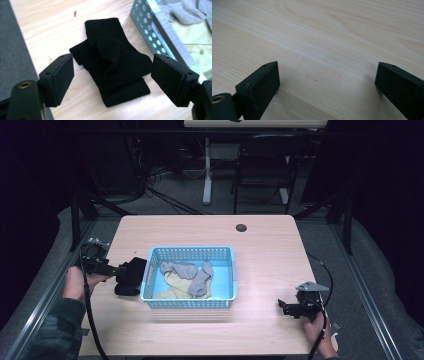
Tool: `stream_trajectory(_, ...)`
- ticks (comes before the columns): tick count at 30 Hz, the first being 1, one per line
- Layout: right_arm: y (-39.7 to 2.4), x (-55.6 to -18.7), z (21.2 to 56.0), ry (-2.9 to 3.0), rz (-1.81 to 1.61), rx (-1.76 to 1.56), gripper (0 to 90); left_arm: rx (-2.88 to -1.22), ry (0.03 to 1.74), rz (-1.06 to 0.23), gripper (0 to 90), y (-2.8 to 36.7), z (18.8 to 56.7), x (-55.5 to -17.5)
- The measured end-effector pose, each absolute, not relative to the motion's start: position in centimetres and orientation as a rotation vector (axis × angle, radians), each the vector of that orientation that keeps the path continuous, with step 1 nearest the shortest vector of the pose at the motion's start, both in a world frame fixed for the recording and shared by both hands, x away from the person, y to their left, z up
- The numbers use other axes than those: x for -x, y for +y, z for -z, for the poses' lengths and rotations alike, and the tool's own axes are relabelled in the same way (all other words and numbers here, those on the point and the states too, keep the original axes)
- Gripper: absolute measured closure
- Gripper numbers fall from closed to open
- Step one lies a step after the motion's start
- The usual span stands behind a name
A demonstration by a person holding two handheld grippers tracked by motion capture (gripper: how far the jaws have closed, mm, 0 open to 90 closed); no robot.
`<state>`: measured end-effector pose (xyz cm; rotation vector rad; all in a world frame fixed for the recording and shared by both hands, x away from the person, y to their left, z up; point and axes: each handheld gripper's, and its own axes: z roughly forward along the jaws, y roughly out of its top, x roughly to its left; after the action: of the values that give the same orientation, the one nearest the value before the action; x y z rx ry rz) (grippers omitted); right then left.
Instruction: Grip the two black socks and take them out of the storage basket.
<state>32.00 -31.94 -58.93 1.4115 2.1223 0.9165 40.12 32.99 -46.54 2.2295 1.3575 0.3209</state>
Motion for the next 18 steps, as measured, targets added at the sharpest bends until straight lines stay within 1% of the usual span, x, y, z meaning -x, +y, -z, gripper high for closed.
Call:
stream_trajectory(1, -31.9, -32.0, 58.9, 2.122, -0.917, -1.411, 5.2, -2.229, 1.358, -0.321, 15.4, 33.0, 46.5, -40.1)
stream_trajectory(2, -32.0, -32.0, 58.9, 2.128, -0.912, -1.408, 5.2, -2.215, 1.347, -0.351, 15.5, 33.1, 46.3, -39.2)
stream_trajectory(5, -32.0, -32.0, 58.9, 2.127, -0.912, -1.408, 5.2, -2.189, 1.338, -0.406, 12.5, 33.1, 46.3, -37.9)
stream_trajectory(11, -32.0, -32.0, 58.9, 2.126, -0.913, -1.409, 5.2, -2.149, 1.335, -0.442, 2.0, 33.1, 47.0, -36.2)
stream_trajectory(14, -31.9, -32.0, 58.9, 2.121, -0.916, -1.412, 5.2, -2.131, 1.352, -0.465, 0.1, 33.4, 47.9, -35.3)
stream_trajectory(18, -31.9, -32.0, 58.9, 2.122, -0.915, -1.412, 5.2, -2.111, 1.358, -0.481, 0.0, 33.6, 48.6, -34.7)
